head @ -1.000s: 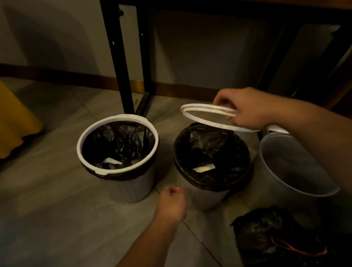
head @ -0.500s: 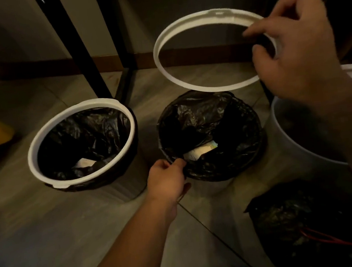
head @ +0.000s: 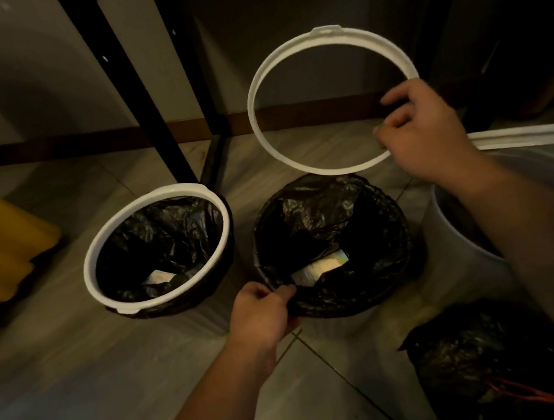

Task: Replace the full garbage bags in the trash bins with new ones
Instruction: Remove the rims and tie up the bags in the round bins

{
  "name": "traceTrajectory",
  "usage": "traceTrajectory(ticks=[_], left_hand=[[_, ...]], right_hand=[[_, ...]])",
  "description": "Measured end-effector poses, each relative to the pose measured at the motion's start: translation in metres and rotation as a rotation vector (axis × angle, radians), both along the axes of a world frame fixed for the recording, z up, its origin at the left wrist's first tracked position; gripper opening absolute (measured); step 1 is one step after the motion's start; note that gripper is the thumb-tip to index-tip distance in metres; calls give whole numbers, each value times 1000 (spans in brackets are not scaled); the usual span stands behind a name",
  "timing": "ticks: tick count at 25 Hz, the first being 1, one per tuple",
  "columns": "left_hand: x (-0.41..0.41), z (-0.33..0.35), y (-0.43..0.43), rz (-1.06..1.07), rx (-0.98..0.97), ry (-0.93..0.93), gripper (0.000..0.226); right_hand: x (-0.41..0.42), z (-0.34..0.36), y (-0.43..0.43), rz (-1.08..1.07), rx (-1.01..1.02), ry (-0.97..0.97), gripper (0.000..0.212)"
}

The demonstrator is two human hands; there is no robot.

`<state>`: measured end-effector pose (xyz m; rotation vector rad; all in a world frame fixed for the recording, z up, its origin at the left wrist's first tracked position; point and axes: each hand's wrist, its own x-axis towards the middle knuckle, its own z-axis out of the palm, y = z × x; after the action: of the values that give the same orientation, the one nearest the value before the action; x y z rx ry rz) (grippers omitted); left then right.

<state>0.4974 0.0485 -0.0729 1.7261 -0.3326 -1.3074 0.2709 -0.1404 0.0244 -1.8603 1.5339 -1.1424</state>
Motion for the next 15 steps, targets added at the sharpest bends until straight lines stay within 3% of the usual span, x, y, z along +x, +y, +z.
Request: traceTrajectory(ticks=[2, 6, 10, 13, 15], left_hand=[[2, 1, 6, 64, -31, 70, 24], [1, 12, 14, 84, -50, 176, 13], [-2, 13, 13, 175, -21, 144, 11], [-4, 16, 12, 192, -36, 119, 15], [-5, 18, 12, 189, -71, 117, 14]], right_hand=[[1, -2, -9, -16, 60, -12, 19], [-6, -9, -16, -85, 170, -119, 30], [-1, -29, -14, -6, 267, 138, 59], [1, -51, -16, 57, 300, 436, 35], [5, -63, -21, 111, 302, 487, 24]])
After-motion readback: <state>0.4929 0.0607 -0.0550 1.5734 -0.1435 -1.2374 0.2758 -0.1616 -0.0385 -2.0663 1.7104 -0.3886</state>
